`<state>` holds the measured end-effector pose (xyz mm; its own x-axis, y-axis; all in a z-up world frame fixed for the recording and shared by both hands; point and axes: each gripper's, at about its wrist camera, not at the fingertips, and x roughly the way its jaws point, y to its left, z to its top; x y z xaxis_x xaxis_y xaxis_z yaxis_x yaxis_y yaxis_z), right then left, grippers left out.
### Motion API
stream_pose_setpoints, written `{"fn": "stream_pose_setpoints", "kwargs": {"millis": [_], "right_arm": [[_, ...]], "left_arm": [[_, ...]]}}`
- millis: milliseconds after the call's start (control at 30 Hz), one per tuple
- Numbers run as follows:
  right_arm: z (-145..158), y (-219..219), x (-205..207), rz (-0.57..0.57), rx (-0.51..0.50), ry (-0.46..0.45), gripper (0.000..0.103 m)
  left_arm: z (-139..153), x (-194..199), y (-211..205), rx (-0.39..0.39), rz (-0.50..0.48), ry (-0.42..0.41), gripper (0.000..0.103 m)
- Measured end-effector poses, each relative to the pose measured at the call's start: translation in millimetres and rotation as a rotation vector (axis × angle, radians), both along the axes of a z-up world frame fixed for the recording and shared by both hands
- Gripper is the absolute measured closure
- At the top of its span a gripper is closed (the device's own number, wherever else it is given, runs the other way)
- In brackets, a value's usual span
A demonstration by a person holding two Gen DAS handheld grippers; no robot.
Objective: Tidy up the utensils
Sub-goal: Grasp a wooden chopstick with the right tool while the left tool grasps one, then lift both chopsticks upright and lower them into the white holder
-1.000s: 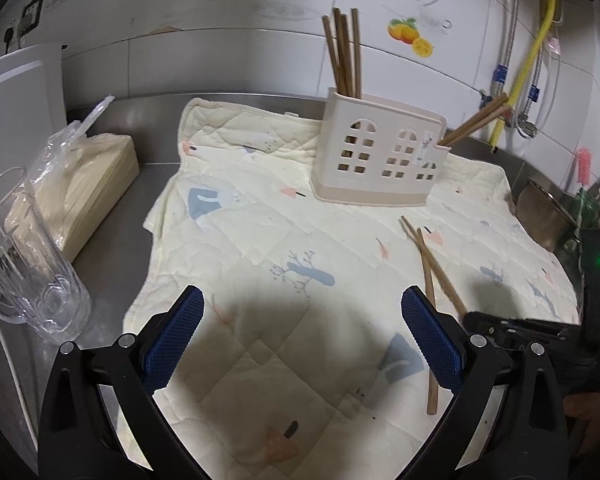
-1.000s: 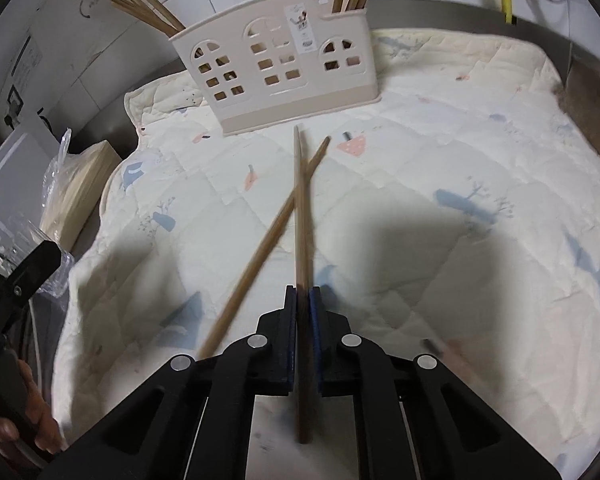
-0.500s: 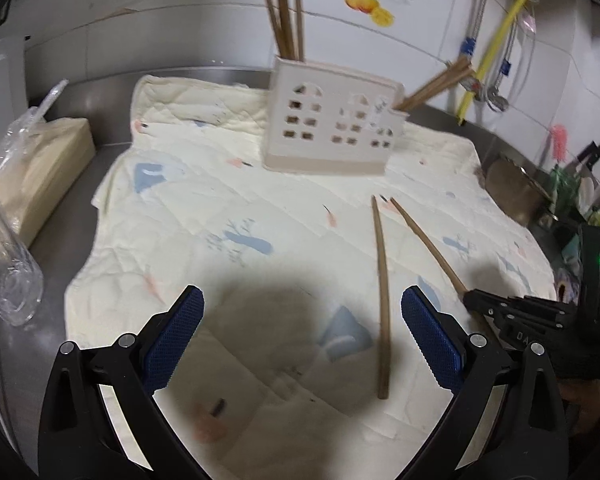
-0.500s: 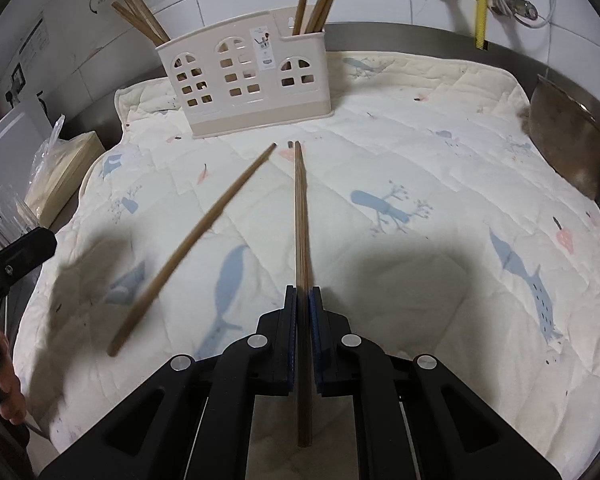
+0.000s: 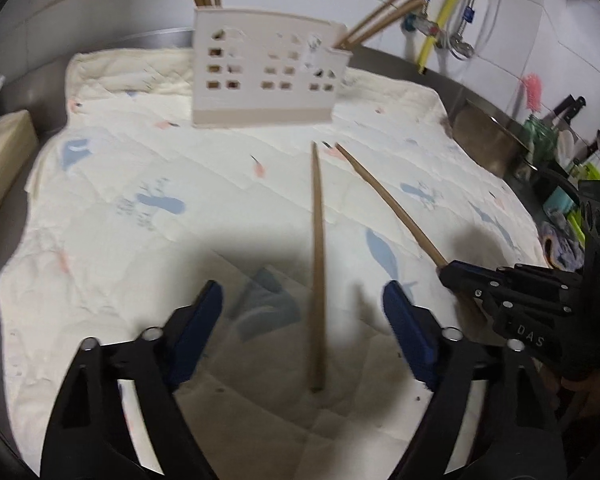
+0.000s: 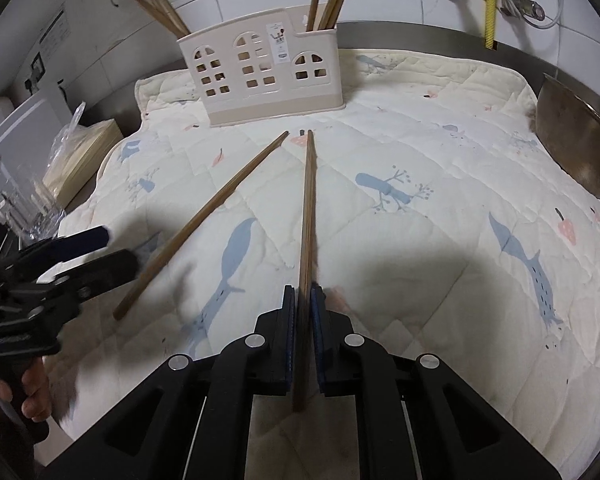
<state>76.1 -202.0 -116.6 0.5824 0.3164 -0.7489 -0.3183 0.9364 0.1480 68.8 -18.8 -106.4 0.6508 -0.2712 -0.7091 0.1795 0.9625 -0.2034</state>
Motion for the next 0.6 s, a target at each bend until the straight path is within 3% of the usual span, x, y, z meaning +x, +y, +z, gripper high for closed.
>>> {"fn": "stream_pose_setpoints", "kwargs": {"millis": [267,433,600], "right_arm": [[-1.2,-4.5,-1.0,0.011,0.02,-0.007,0.095],[-1.5,-5.3,0.0,0.013,0.031,-0.008,0.095],[-1.5,-3.9,-0.2,0.02,0.024,-0.017,0.095]], "left_arm": [[-11.7,9.0,-12.1,-0.025,-0.043,0.045,0.069],[-13.1,12.9,-12.7,-0.014,-0.038,0.053,0.076],[-12.5,16.2,-14.9,0.03,-0.022,0.055,0.093]]}}
